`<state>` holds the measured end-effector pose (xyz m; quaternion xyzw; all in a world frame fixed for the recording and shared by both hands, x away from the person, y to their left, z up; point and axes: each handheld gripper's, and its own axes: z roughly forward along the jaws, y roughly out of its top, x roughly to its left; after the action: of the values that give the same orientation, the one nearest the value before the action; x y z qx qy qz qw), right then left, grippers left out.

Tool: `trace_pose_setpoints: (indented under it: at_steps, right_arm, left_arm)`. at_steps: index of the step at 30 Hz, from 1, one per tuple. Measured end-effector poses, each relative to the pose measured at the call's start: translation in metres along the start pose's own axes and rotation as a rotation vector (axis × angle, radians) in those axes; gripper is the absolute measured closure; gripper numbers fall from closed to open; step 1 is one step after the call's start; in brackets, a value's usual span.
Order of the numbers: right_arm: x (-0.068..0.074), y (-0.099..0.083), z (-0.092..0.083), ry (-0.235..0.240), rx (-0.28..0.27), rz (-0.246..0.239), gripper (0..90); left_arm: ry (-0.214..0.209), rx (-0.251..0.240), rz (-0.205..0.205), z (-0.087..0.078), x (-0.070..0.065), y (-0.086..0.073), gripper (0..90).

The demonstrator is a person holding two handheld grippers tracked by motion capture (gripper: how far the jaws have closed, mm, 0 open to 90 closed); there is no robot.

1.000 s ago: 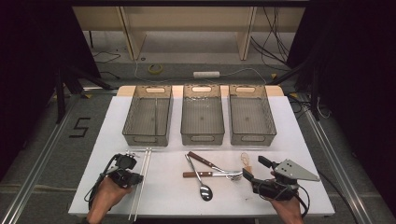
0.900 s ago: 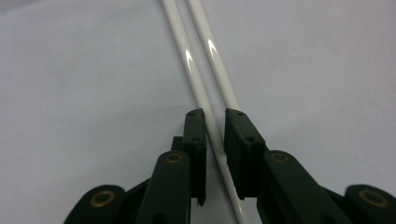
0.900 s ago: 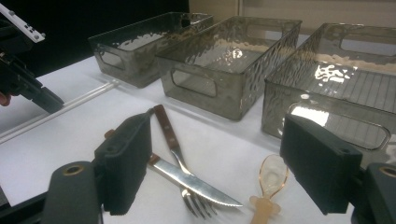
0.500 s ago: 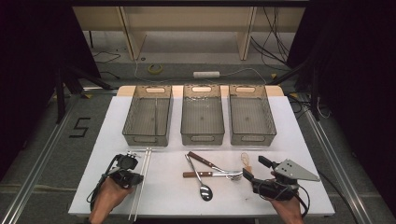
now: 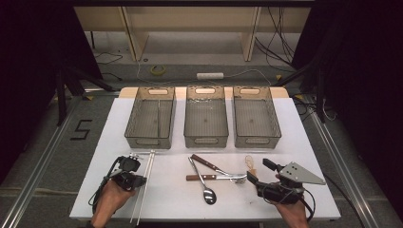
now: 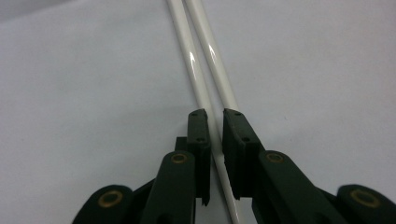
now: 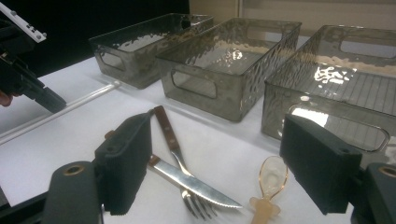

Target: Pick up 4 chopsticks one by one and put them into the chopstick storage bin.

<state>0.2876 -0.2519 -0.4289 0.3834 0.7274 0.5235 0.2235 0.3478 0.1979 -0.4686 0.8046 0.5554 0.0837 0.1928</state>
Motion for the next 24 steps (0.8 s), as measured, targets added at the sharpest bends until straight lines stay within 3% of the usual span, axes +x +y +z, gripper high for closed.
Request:
trace_pose_setpoints:
  at_steps: [18, 24]
  right_arm:
    - [0.0, -0.0002, 0.0004, -0.003, 0.002, -0.003, 26.1]
    - [0.0002, -0.0003, 0.0009, -0.002, 0.003, -0.004, 26.2]
  left_arm:
    - [-0.007, -0.011, -0.012, 0.0013, 0.0002, 0.0016, 82.1]
    - [-0.002, 0.005, -0.004, 0.0021, -0.0008, 0.0035, 81.3]
